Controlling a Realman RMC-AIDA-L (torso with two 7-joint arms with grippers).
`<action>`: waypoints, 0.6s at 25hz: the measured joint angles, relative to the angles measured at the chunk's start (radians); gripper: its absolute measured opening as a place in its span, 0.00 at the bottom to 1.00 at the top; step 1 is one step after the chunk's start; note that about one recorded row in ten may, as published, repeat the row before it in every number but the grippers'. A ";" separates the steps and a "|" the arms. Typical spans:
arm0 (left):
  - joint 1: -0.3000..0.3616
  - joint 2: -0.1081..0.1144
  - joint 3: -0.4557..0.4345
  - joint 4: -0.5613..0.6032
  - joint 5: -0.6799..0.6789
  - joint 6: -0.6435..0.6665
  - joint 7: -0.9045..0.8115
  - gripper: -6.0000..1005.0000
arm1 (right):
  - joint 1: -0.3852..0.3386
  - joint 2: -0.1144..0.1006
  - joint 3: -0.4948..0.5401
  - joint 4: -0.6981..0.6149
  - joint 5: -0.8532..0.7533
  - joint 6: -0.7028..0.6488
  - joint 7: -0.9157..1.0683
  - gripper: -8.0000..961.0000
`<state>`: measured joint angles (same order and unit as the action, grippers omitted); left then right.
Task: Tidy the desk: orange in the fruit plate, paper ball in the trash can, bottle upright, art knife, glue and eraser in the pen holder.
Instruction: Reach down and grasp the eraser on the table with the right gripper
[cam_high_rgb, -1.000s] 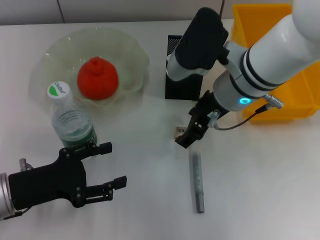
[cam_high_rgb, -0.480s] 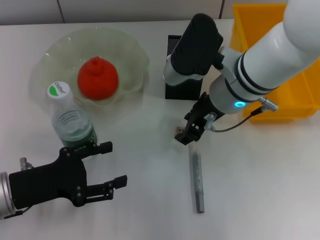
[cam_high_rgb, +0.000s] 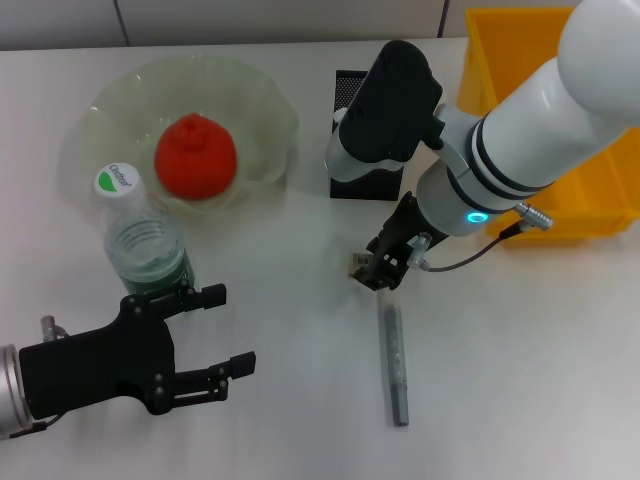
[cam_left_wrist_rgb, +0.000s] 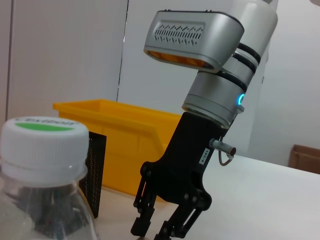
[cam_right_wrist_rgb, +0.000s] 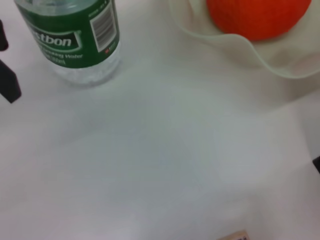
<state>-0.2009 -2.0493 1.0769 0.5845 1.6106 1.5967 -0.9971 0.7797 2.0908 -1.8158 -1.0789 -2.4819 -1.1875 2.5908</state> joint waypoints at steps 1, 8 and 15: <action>0.000 0.000 0.000 0.000 0.000 0.000 0.000 0.84 | 0.000 0.000 0.000 0.000 0.000 0.000 0.000 0.42; 0.000 0.000 0.000 0.000 0.000 0.003 0.000 0.84 | 0.006 0.000 0.000 0.014 0.000 0.003 0.000 0.40; 0.000 0.000 0.000 0.000 0.000 0.003 0.000 0.84 | 0.006 0.000 -0.001 -0.001 -0.001 0.002 0.000 0.40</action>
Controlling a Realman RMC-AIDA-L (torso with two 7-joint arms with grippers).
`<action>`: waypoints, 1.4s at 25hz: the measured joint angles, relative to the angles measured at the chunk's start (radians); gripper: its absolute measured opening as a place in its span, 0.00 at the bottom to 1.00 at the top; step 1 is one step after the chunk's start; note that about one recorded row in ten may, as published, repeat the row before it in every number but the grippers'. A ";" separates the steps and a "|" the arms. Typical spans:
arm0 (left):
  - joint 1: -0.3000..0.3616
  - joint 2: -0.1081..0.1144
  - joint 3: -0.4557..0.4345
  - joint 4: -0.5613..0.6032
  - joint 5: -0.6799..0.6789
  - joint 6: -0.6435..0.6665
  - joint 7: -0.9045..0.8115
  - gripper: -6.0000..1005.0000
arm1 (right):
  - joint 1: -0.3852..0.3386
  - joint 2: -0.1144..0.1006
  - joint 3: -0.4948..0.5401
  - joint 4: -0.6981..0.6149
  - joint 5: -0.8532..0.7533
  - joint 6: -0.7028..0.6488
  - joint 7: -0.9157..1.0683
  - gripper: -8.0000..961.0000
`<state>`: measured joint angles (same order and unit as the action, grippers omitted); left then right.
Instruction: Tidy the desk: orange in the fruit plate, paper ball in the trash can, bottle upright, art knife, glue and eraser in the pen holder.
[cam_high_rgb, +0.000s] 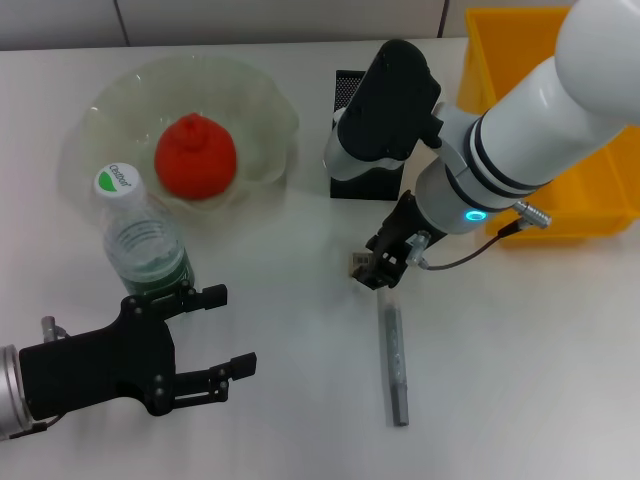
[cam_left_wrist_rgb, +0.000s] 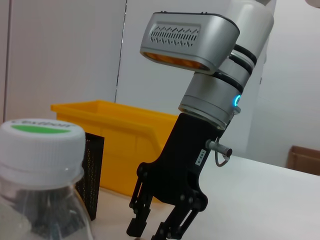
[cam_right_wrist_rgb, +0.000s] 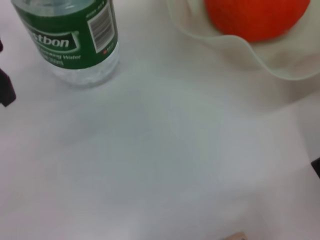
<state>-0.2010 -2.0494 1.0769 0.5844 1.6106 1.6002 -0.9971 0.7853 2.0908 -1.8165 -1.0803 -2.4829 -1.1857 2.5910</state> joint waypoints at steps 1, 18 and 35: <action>0.000 0.000 0.000 0.000 0.000 0.002 0.000 0.84 | 0.000 0.000 0.000 0.000 0.000 0.000 0.000 0.41; 0.000 0.000 0.000 0.000 0.000 0.004 -0.003 0.84 | 0.012 -0.001 -0.015 0.037 -0.007 0.028 -0.026 0.36; -0.004 0.000 0.000 0.000 0.000 0.008 -0.003 0.84 | 0.012 0.000 -0.013 0.032 -0.005 0.033 -0.041 0.29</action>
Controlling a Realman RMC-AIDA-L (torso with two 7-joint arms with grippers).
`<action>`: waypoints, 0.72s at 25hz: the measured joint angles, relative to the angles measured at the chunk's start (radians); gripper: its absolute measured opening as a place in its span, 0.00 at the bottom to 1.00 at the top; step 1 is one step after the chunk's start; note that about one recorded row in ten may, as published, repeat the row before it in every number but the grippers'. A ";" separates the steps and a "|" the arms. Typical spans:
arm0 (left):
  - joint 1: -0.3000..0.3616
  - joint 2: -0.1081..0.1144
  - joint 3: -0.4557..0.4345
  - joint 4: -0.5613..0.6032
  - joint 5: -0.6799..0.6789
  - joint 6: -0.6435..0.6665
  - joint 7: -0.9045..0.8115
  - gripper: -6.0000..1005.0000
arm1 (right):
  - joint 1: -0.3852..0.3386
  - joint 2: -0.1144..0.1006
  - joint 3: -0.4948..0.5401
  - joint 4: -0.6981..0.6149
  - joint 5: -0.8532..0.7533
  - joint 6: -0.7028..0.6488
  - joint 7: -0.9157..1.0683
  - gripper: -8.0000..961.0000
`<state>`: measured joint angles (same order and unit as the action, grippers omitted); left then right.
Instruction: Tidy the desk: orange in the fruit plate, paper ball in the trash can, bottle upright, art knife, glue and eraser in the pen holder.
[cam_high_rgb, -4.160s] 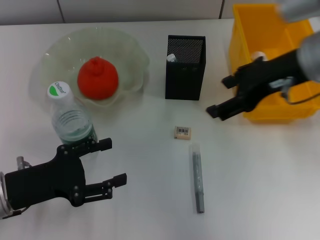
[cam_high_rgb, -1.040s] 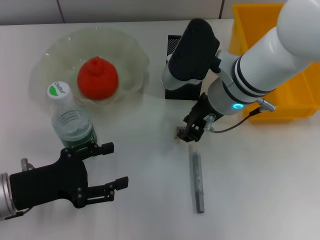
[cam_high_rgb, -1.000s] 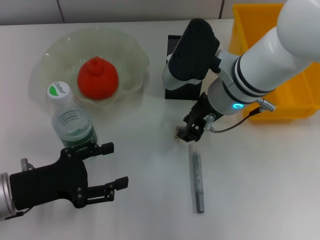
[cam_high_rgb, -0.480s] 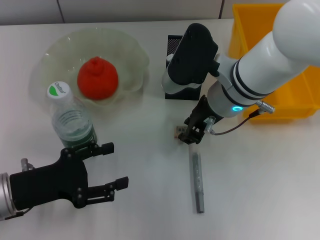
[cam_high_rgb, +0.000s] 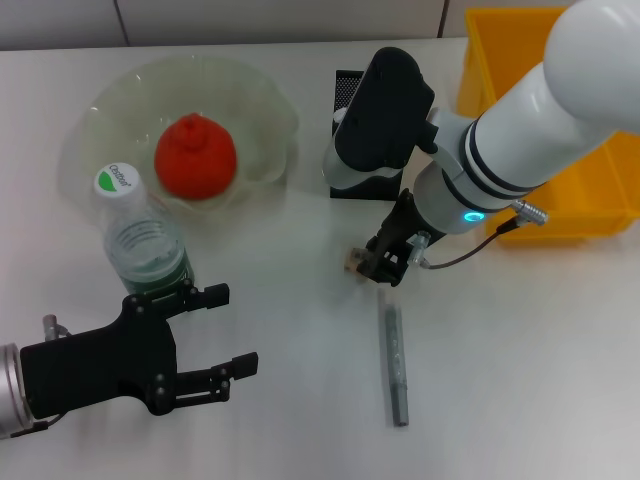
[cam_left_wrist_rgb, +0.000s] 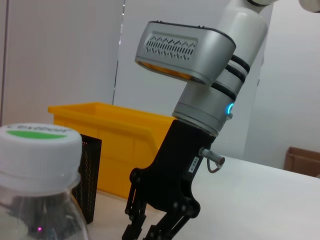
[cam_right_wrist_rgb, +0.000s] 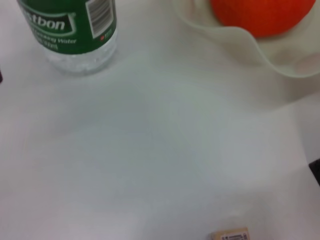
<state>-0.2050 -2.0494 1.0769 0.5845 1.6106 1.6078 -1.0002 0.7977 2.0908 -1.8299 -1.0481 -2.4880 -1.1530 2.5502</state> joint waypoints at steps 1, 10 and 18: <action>0.000 0.000 0.000 0.000 0.000 0.001 0.000 0.84 | 0.000 0.000 0.000 0.000 0.000 0.000 0.000 0.28; 0.001 0.003 0.000 0.000 0.000 0.025 -0.011 0.84 | -0.128 -0.007 0.193 -0.364 -0.006 -0.157 0.004 0.25; -0.001 0.003 -0.007 0.003 0.039 0.043 -0.012 0.84 | -0.203 -0.008 0.378 -0.577 -0.004 -0.173 -0.014 0.25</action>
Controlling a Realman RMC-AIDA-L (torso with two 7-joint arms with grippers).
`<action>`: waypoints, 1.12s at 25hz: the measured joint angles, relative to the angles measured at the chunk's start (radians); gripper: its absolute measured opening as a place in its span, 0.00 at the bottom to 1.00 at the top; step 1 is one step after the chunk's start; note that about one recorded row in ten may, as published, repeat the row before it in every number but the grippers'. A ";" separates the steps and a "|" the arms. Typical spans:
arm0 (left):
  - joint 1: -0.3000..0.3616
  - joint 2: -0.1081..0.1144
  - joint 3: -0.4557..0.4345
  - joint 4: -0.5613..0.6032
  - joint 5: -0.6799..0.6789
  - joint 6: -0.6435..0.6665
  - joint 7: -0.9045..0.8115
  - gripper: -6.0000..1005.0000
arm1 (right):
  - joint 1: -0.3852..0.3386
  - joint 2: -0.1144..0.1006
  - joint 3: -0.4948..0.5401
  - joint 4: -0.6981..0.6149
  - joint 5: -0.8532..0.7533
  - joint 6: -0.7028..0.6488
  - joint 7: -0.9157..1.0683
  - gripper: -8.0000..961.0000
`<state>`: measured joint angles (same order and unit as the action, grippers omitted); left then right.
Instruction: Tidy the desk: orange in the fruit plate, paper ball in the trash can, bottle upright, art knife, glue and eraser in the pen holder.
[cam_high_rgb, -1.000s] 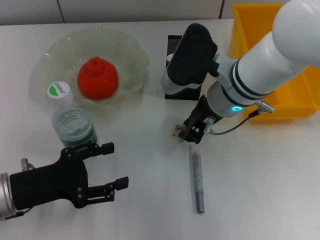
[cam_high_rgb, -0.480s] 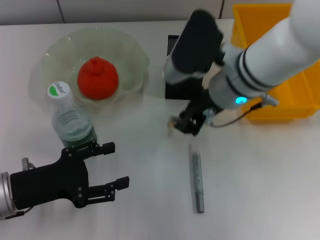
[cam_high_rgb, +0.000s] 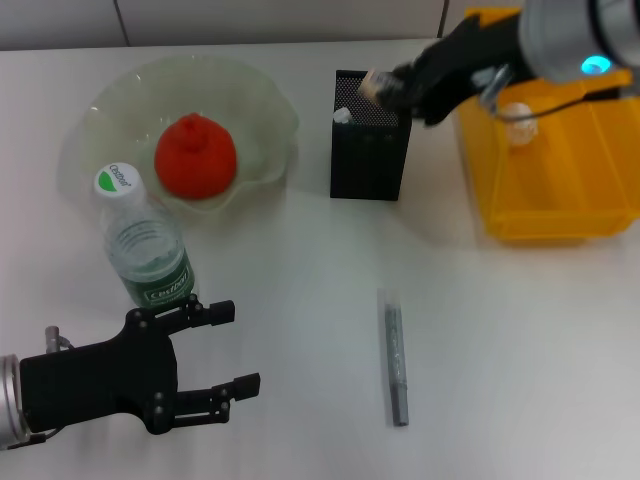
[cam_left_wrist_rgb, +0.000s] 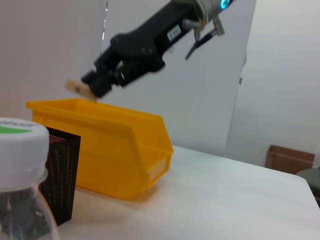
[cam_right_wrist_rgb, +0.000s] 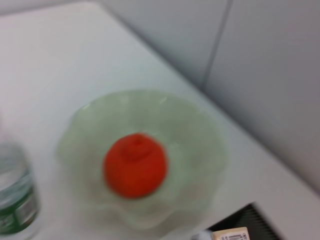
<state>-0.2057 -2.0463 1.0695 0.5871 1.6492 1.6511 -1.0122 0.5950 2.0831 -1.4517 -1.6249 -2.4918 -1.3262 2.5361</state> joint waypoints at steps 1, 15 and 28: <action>0.000 0.000 0.000 0.000 0.000 0.000 0.000 0.84 | 0.000 0.000 0.000 0.000 0.000 0.000 0.000 0.25; 0.000 -0.001 0.000 -0.001 0.001 -0.003 0.000 0.84 | 0.110 -0.001 0.046 0.333 0.002 0.188 -0.037 0.25; 0.000 0.001 0.000 -0.001 0.010 0.000 -0.013 0.84 | 0.103 -0.002 0.061 0.230 -0.036 0.052 0.071 0.53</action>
<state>-0.2055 -2.0450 1.0692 0.5860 1.6590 1.6507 -1.0253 0.6985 2.0815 -1.3910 -1.3945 -2.5282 -1.2744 2.6075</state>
